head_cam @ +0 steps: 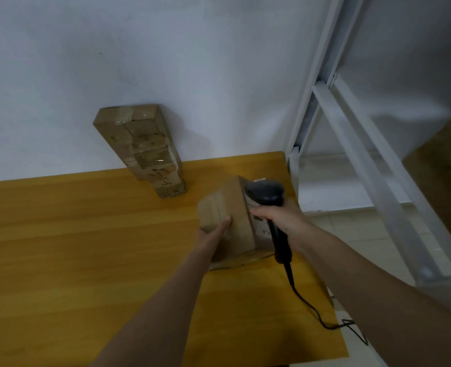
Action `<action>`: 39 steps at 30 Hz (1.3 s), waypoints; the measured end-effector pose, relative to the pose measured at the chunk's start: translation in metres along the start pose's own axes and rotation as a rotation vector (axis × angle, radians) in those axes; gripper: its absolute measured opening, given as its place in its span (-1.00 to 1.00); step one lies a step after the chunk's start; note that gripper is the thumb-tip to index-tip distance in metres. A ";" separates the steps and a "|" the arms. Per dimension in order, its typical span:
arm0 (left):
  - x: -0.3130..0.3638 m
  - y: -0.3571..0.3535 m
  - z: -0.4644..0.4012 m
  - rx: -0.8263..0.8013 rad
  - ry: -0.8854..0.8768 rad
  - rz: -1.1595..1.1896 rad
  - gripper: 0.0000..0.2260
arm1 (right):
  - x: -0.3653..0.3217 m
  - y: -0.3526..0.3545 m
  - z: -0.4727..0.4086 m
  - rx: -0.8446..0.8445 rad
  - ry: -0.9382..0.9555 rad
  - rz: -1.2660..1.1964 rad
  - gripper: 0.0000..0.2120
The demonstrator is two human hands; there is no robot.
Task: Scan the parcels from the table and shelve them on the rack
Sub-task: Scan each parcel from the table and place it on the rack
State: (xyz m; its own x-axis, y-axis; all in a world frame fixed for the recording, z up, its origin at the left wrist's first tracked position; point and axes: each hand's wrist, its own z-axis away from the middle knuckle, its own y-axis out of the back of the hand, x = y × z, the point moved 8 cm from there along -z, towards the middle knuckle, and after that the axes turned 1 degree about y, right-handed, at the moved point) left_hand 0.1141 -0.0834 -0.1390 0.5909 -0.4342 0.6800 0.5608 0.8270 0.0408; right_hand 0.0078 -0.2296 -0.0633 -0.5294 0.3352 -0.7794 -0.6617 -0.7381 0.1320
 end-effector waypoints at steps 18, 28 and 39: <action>0.017 0.027 0.014 -0.002 -0.013 -0.202 -0.29 | 0.012 -0.016 0.010 0.051 -0.082 -0.130 -0.79; 0.018 0.041 0.015 0.004 -0.007 -0.367 0.01 | 0.009 -0.028 0.016 0.007 -0.078 -0.052 -0.71; 0.051 0.046 -0.016 0.066 -0.105 -0.244 -0.59 | 0.022 -0.029 0.016 -0.022 -0.155 -0.018 -0.81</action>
State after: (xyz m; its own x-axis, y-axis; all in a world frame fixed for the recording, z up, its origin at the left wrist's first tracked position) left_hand 0.1791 -0.0733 -0.1138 0.3775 -0.5867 0.7165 0.6379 0.7256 0.2580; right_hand 0.0068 -0.1919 -0.0748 -0.5942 0.4335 -0.6775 -0.6608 -0.7434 0.1038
